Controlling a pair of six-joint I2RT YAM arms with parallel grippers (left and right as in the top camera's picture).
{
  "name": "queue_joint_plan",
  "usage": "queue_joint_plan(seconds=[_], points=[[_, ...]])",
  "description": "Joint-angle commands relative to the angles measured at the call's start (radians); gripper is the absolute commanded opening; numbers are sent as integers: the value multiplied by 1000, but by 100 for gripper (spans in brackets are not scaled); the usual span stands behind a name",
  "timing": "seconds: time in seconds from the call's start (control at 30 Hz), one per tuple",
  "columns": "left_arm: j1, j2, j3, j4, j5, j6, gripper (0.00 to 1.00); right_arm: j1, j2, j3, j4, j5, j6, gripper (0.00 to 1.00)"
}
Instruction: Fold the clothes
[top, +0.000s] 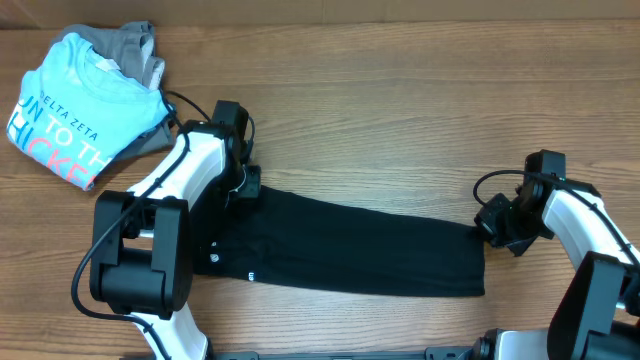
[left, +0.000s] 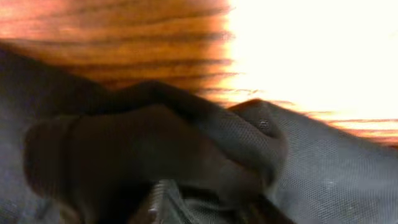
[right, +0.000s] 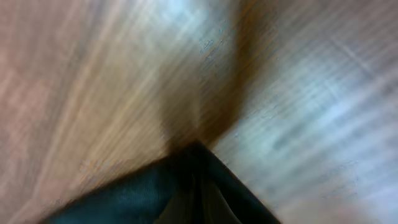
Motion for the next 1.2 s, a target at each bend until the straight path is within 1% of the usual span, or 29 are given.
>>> queue_joint_plan(seconds=[0.0, 0.03, 0.1, 0.23, 0.27, 0.33, 0.37, 0.47, 0.57, 0.63, 0.73, 0.77, 0.83, 0.93, 0.97, 1.03, 1.17], points=[[10, -11, -15, 1, -14, -1, 8, -16, 2, 62, -50, 83, 15, 4], [13, -11, -15, -4, -14, -2, 5, -23, 2, 80, -82, 134, 55, 4], [22, -11, -15, -14, -14, -10, 4, -35, 2, 99, -116, 185, 92, 4], [49, -11, -14, -32, -13, -9, 4, -53, 2, 105, -114, 164, 82, 4], [53, -11, -13, -37, -9, -9, 6, -53, 2, 105, -104, 148, 60, 12], [58, -11, 1, -53, 10, -8, 14, -53, 2, 105, -88, 103, -6, 36], [58, -11, 13, -68, 18, -8, 16, -53, 2, 105, -87, 91, -21, 38], [58, -16, 67, -130, 48, -8, 23, -53, -2, 106, -85, 55, -31, 38], [58, -19, 154, -216, 91, -8, 28, -53, -17, 106, -69, -84, -127, 37], [58, -19, 210, -265, 108, -8, 30, -53, -34, 106, -75, -196, -184, 36], [58, -23, 292, -336, 127, -7, 31, -50, -49, 105, -116, -281, -195, 36], [58, -24, 320, -359, 138, -3, 32, -48, -49, 105, -138, -283, -178, 32], [57, -24, 365, -398, 179, 24, 34, -45, -48, 96, -168, -281, -146, 22], [49, -24, 384, -419, 224, 52, 41, -45, -48, 56, -169, -218, -33, 10], [43, -24, 381, -425, 223, 52, 42, -45, -47, 37, -162, -173, 23, 5], [35, -24, 365, -426, 219, 52, 43, -46, -43, -8, -139, -106, 128, 4], [35, -24, 324, -414, 220, 52, 45, -46, -41, -132, -28, -99, 241, 4]])
